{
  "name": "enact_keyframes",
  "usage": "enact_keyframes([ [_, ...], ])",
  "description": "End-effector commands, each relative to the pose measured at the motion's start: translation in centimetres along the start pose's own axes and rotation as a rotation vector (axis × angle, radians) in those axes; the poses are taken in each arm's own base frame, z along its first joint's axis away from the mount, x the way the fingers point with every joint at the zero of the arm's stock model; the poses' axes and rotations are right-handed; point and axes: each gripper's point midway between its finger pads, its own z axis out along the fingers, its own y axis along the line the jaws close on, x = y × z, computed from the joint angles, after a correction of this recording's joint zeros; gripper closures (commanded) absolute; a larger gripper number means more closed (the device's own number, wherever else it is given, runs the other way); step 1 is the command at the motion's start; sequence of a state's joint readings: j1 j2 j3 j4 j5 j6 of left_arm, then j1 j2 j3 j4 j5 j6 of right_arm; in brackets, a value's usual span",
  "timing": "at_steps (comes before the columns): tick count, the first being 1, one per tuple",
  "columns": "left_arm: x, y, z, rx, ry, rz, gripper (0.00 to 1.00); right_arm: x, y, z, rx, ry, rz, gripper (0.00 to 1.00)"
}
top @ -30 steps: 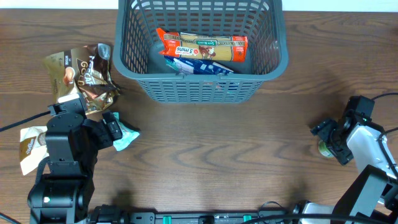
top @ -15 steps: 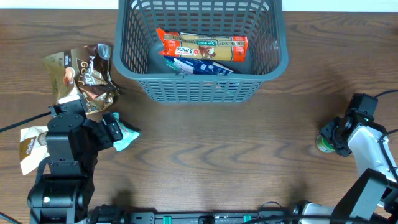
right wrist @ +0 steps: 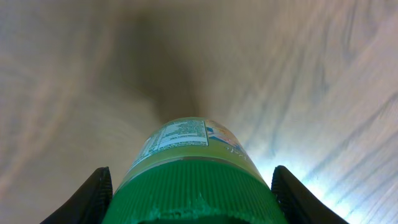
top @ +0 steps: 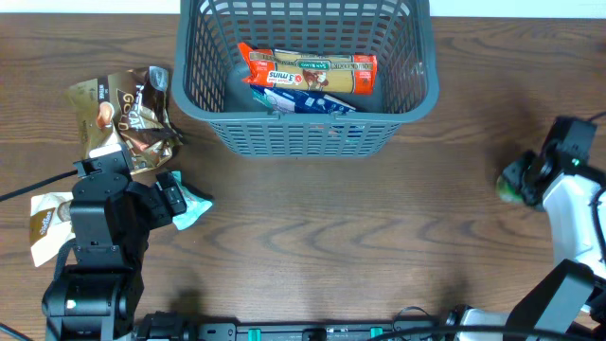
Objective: Pack container
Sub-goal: 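Move the right gripper to the green-capped jar and grasp it, then place the green-capped jar into the basket and release it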
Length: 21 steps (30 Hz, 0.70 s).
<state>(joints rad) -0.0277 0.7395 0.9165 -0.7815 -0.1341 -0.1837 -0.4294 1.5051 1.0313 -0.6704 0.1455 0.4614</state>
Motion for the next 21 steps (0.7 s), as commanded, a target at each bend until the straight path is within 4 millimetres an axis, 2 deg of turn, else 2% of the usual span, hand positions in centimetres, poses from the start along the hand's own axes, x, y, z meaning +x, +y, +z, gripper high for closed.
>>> enact_keyframes([
  [1, -0.8, 0.1, -0.5, -0.002, -0.025, -0.013, 0.02, -3.8, 2.7, -3.2, -0.067, -0.096, -0.077, 0.99],
  [3, -0.8, 0.1, -0.5, -0.002, -0.025, -0.013, 0.02, -5.6, 4.8, -5.6, -0.116, -0.141, -0.147, 0.99],
  [6, -0.8, 0.1, -0.5, -0.002, -0.025, -0.013, 0.02, -8.0, 8.3, -10.6, -0.190, -0.228, -0.274, 0.99],
  [10, -0.8, 0.1, -0.5, -0.002, -0.026, -0.013, 0.01, -9.6, 13.7, -19.1, -0.307, -0.367, -0.481, 0.99],
  [13, -0.9, 0.1, -0.5, -0.001, -0.029, -0.014, 0.02, -9.1, 17.1, -24.5, -0.382, -0.453, -0.633, 0.99],
  [15, -0.9, 0.1, -0.5, -0.001, -0.029, -0.014, 0.02, -8.0, 19.8, -28.3, -0.442, -0.529, -0.766, 0.99],
  [19, -0.9, 0.1, -0.5, -0.001, -0.028, -0.014, 0.01, -5.6, 24.8, -33.4, -0.552, -0.683, -0.986, 0.99],
  [21, -0.9, 0.1, -0.5, -0.001, -0.028, -0.014, 0.01, -3.4, 27.9, -35.2, -0.616, -0.769, -1.148, 0.99],
])
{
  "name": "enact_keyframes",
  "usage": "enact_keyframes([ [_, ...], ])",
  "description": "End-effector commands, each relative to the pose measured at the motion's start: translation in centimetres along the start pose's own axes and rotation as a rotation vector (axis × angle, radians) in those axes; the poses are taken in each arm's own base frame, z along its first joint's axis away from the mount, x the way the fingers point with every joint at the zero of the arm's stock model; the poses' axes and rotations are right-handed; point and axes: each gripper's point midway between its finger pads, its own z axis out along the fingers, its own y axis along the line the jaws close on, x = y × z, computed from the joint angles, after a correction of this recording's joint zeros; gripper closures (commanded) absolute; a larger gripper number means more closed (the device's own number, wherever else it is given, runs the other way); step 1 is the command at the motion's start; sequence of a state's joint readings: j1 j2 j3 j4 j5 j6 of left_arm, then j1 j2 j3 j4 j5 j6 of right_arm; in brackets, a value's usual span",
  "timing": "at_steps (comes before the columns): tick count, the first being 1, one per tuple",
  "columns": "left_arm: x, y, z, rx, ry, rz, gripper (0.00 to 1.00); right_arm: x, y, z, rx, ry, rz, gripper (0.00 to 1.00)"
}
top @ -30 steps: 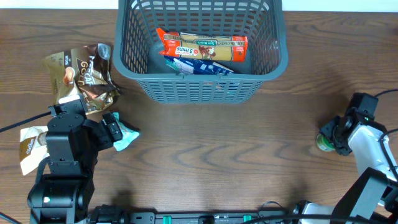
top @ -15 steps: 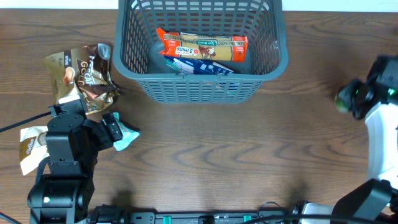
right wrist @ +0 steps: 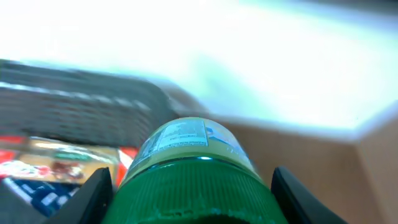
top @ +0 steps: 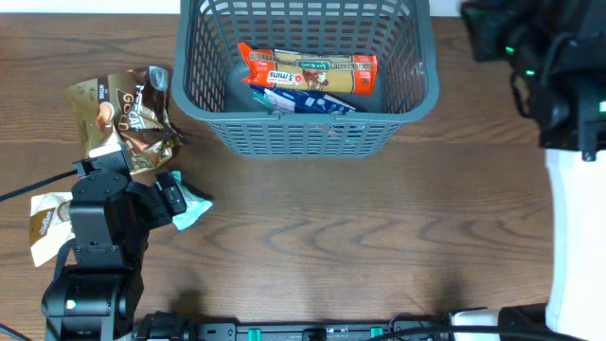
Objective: Pack container
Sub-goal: 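Place the green-capped jar into the basket and release it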
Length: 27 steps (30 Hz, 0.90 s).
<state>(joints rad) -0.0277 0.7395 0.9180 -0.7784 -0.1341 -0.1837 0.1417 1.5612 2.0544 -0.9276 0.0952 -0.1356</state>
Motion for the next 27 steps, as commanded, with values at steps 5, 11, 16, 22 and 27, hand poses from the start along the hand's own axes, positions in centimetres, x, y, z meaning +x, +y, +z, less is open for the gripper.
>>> enact_keyframes([
  [5, -0.8, 0.1, -0.5, -0.002, -0.024, -0.013, 0.01, -2.7, 12.3, 3.6, -0.267, -0.149, -0.433, 0.99],
  [11, -0.8, 0.1, -0.5, -0.003, -0.024, -0.012, 0.02, 2.1, 21.4, 10.1, -0.485, -0.060, -0.461, 0.99],
  [16, -0.8, 0.1, -0.5, -0.003, -0.024, -0.012, 0.01, 9.0, 25.9, 14.9, -0.567, 0.120, -0.462, 0.99],
  [22, -0.8, 0.1, -0.5, -0.002, -0.024, -0.013, 0.01, 15.1, 26.6, 16.9, -0.600, 0.310, -0.481, 0.99],
  [27, -0.8, 0.1, -0.5, -0.002, -0.023, -0.013, 0.02, 16.1, 26.0, 16.9, -0.599, 0.355, -0.480, 0.99],
])
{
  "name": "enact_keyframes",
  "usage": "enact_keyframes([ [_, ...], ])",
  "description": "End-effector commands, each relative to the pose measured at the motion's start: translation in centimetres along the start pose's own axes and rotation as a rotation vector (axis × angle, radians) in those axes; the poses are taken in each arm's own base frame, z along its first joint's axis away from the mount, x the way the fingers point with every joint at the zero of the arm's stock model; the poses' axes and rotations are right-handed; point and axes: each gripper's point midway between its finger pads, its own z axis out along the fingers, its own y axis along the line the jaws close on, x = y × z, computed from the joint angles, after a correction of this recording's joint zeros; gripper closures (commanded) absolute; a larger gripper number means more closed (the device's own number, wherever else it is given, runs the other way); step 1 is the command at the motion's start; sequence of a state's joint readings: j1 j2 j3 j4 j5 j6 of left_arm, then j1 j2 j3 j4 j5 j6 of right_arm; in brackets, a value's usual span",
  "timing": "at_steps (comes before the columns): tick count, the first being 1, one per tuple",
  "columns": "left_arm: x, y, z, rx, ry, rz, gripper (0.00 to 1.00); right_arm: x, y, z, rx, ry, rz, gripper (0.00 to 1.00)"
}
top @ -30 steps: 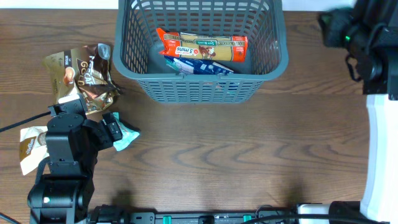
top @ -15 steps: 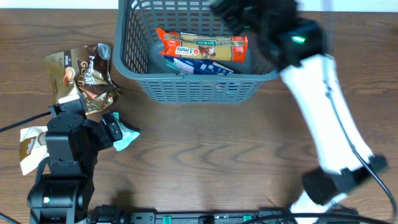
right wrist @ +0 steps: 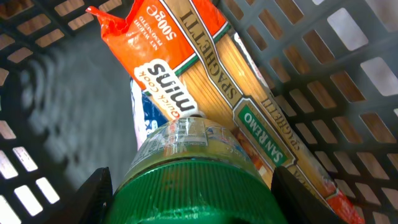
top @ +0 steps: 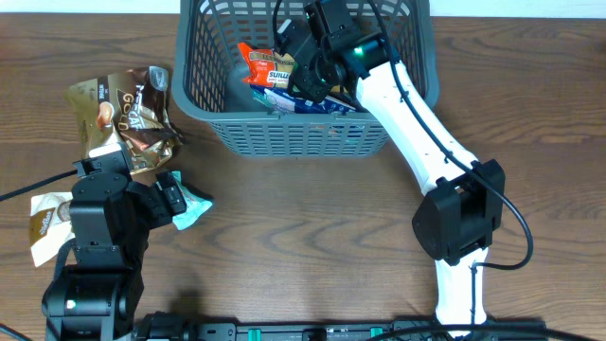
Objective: Pack container
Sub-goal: 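Place the green-capped jar into the basket and release it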
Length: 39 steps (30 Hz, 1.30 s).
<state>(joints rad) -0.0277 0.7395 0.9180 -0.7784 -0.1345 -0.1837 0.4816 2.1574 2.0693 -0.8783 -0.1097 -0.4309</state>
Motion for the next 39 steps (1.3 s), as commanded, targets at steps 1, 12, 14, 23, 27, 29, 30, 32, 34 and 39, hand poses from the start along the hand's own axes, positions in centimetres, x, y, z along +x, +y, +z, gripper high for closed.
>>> enact_keyframes([
  [1, -0.8, 0.1, -0.5, -0.002, -0.023, -0.013, 0.01, -0.9, -0.4, -1.3, 0.004, -0.032, 0.012, 0.97],
  [12, -0.4, 0.2, -0.5, -0.005, -0.010, -0.010, 0.01, 0.2, -0.1, -1.4, -0.010, 0.009, 0.016, 0.34],
  [14, -0.4, 0.2, -0.5, -0.006, -0.006, -0.009, 0.02, 0.2, -0.1, -1.5, -0.011, 0.012, 0.016, 0.32],
  [23, -0.3, 0.2, -0.5, -0.007, -0.005, -0.009, 0.02, 0.0, -0.6, -2.1, 0.000, -0.001, 0.018, 0.26],
  [27, -0.3, 0.2, -0.5, -0.007, -0.005, -0.009, 0.02, -0.4, -1.2, -3.0, 0.015, -0.021, 0.022, 0.25],
  [29, -0.3, 0.2, -0.5, -0.007, -0.005, -0.009, 0.02, -0.7, -1.6, -3.6, 0.026, -0.037, 0.024, 0.24],
  [30, -0.3, 0.2, -0.5, -0.007, -0.005, -0.009, 0.02, -1.0, -1.8, -4.3, 0.034, -0.050, 0.025, 0.24],
  [32, -0.3, 0.2, -0.5, -0.007, -0.005, -0.009, 0.01, -1.6, -2.4, -5.7, 0.053, -0.080, 0.027, 0.23],
  [34, -0.3, 0.2, -0.5, -0.007, -0.005, -0.009, 0.02, -2.7, -3.1, -7.9, 0.076, -0.126, 0.027, 0.19],
  [39, -0.3, 0.2, -0.5, -0.009, -0.005, -0.009, 0.01, -6.5, -4.4, -17.3, 0.129, -0.328, 0.019, 0.10],
])
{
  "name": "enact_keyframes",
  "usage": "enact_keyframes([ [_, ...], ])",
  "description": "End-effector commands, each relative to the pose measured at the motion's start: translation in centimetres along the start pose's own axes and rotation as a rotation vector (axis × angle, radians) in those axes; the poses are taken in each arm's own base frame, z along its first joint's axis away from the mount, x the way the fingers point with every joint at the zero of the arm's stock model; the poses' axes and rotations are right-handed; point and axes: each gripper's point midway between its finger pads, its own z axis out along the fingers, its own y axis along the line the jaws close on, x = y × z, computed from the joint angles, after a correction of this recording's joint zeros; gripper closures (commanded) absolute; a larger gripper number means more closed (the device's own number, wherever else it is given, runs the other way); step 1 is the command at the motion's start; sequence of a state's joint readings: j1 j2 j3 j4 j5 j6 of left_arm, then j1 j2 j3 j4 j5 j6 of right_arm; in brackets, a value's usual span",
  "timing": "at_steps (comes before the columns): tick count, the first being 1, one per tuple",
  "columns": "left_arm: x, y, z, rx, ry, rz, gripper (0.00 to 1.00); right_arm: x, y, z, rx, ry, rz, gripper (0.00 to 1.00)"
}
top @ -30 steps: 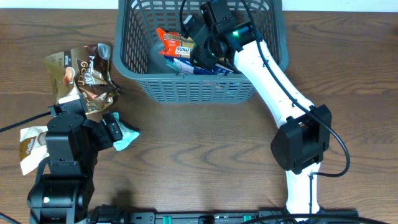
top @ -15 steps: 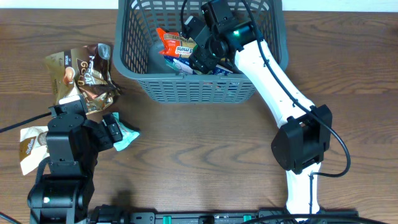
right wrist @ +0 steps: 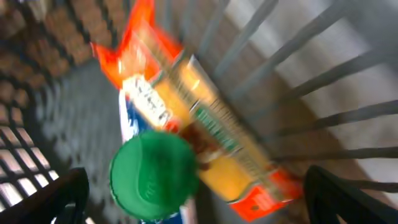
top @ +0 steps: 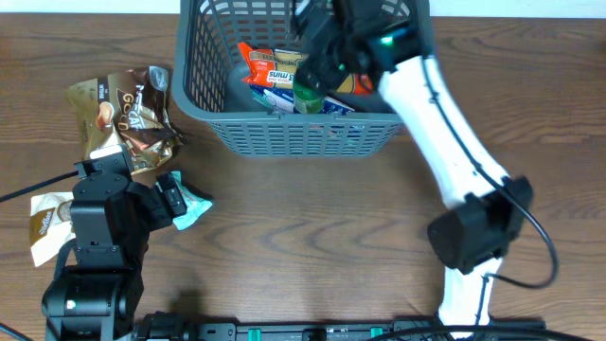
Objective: Pack container
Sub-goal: 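Place the green-capped jar into the basket and release it, then reach the left gripper to the mint-green wipes pack and grasp it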
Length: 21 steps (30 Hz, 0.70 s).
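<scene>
The grey basket [top: 204,90] stands at the back centre. Inside it, a green-lidded jar [top: 308,94] [right wrist: 154,174] stands upright against an orange spaghetti packet [top: 273,68] [right wrist: 211,124] and a blue packet [top: 333,105]. My right gripper [top: 320,59] [right wrist: 199,208] hangs open just above the jar, with its fingers [right wrist: 59,199] spread wide on either side of the lid and clear of it. My left gripper [top: 170,197] rests low at the left beside a teal packet [top: 194,206]. Its jaws are hidden under the arm.
A crumpled gold coffee bag [top: 128,114] lies left of the basket. A small beige sachet [top: 43,223] sits near the left table edge. The right arm reaches over the basket's front right wall. Bare wood lies in front of the basket.
My right gripper has let go of the green-lidded jar and stands higher with its fingers wide apart. The jar now rests in the basket. The left arm has not moved.
My right gripper was shut on the jar at the table's right edge. Then it held the jar raised by the basket's far right corner, then low inside the basket over the spaghetti. Now the jar stands there released.
</scene>
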<state>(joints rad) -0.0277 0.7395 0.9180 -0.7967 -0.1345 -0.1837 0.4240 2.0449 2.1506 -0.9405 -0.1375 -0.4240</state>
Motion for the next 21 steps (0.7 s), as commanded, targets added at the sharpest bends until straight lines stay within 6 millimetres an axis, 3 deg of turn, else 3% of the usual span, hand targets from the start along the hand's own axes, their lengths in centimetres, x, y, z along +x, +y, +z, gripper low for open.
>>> enact_keyframes([
  [1, -0.8, 0.2, -0.5, -0.009, -0.024, -0.012, 0.02, -5.9, -2.4, -11.3, 0.090, -0.255, 0.001, 0.04],
  [3, -0.6, 0.3, -0.5, -0.012, -0.017, -0.011, 0.01, -6.8, -4.5, -15.8, 0.158, -0.334, 0.074, 0.01],
  [5, -0.5, 0.3, -0.5, -0.013, -0.014, -0.010, 0.01, -6.1, -7.6, -19.8, 0.245, -0.385, 0.226, 0.01],
  [8, -0.5, 0.3, -0.6, -0.014, -0.009, -0.023, 0.01, -2.0, -12.5, -24.7, 0.370, -0.399, 0.529, 0.01],
  [11, -0.6, 0.9, -2.0, -0.044, 0.050, -0.134, 0.02, 4.7, -16.4, -27.7, 0.462, -0.349, 0.861, 0.01],
  [14, -1.4, 2.0, -4.0, -0.109, 0.145, -0.202, 0.01, 10.8, -18.5, -29.0, 0.520, -0.258, 1.068, 0.01],
  [16, -2.3, 2.7, -5.4, -0.158, 0.213, -0.231, 0.02, 13.8, -19.1, -29.0, 0.539, -0.197, 1.135, 0.01],
  [19, -3.7, 3.4, -6.7, -0.222, 0.319, -0.314, 0.02, 17.9, -19.5, -28.0, 0.545, -0.075, 1.212, 0.01],
  [21, -4.2, 3.2, -6.3, -0.227, 0.392, -0.393, 0.02, 20.0, -19.5, -26.4, 0.523, 0.012, 1.224, 0.01],
])
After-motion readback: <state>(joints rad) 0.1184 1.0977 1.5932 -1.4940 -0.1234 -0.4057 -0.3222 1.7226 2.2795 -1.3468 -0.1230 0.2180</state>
